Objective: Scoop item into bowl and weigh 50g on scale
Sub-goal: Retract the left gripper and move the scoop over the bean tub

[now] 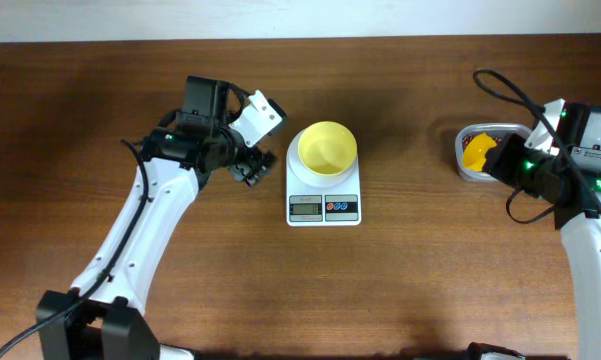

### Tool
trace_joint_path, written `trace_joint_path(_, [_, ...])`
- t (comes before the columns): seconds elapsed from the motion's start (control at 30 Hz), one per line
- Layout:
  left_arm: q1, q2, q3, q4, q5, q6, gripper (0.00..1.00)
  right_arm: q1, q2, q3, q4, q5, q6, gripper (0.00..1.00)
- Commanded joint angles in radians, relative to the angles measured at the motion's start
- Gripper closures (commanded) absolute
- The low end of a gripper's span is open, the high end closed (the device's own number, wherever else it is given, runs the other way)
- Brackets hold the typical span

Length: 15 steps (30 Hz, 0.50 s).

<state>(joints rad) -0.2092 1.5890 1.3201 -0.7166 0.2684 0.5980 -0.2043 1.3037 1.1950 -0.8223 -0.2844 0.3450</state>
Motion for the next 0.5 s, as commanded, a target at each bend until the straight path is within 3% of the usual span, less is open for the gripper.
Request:
trace_joint_path(0.0, [0.000,-0.085,-0.001,0.002,-0.003,0.027,0.01,-0.008,-0.001,0.022,-0.001,0.009,0.011,0.96])
trace_joint_path(0.1, [0.000,-0.162,-0.001,-0.008,0.055,-0.060,0.01,-0.008,-0.001,0.022,-0.001,0.009,0.011,0.96])
trace_joint_path(0.3, [-0.005,-0.218,-0.001,-0.091,0.190,-0.115,0.01,-0.008,-0.001,0.022,-0.001,0.009,0.010,0.96])
trace_joint_path(0.4, [-0.068,-0.218,-0.007,-0.107,0.179,-0.114,0.01,-0.008,-0.001,0.022,-0.001,0.009,0.011,0.96])
trace_joint_path(0.47, [-0.126,-0.216,-0.011,-0.107,0.074,-0.111,0.01,-0.008,-0.001,0.022,-0.001,0.009,0.010,0.96])
